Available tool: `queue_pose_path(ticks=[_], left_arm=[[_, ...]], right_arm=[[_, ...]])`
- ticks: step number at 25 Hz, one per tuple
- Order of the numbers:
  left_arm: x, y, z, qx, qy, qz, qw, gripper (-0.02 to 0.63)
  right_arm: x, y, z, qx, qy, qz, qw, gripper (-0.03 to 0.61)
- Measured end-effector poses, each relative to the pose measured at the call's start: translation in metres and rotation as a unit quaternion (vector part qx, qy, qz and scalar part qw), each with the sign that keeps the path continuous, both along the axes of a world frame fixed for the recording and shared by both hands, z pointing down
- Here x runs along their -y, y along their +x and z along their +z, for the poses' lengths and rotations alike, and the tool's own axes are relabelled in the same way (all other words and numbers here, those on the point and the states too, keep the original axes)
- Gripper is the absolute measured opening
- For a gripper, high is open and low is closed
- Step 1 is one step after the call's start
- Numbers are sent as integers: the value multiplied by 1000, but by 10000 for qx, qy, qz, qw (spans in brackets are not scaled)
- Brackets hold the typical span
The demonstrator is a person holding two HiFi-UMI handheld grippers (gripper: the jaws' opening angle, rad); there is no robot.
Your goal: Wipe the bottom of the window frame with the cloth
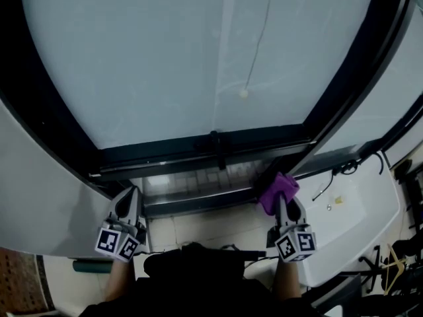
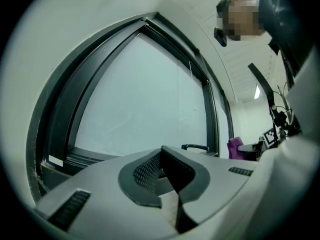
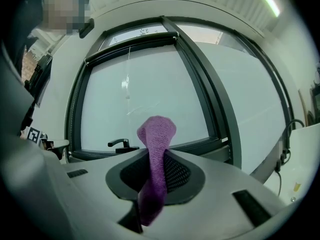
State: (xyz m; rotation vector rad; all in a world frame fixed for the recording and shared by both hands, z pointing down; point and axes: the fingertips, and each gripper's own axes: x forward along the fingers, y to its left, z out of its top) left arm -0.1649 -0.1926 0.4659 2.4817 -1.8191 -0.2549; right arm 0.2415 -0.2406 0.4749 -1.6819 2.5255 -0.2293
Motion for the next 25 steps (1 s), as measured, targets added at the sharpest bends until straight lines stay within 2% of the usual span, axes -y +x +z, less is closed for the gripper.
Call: queue_pose_path(ticks=[11, 17, 25], left_arm=[[0, -8, 6, -21, 69, -76, 9999, 2], [-2, -7, 11, -107, -29, -40, 9999, 2], [-4, -13, 9, -12, 38, -50, 10000, 2]], right_arm=[[2, -10, 1, -15, 45, -85, 10000, 61], [-4, -3, -7, 362, 232, 23, 9991, 61], [-9, -2, 4, 672, 33, 46, 9977, 61]])
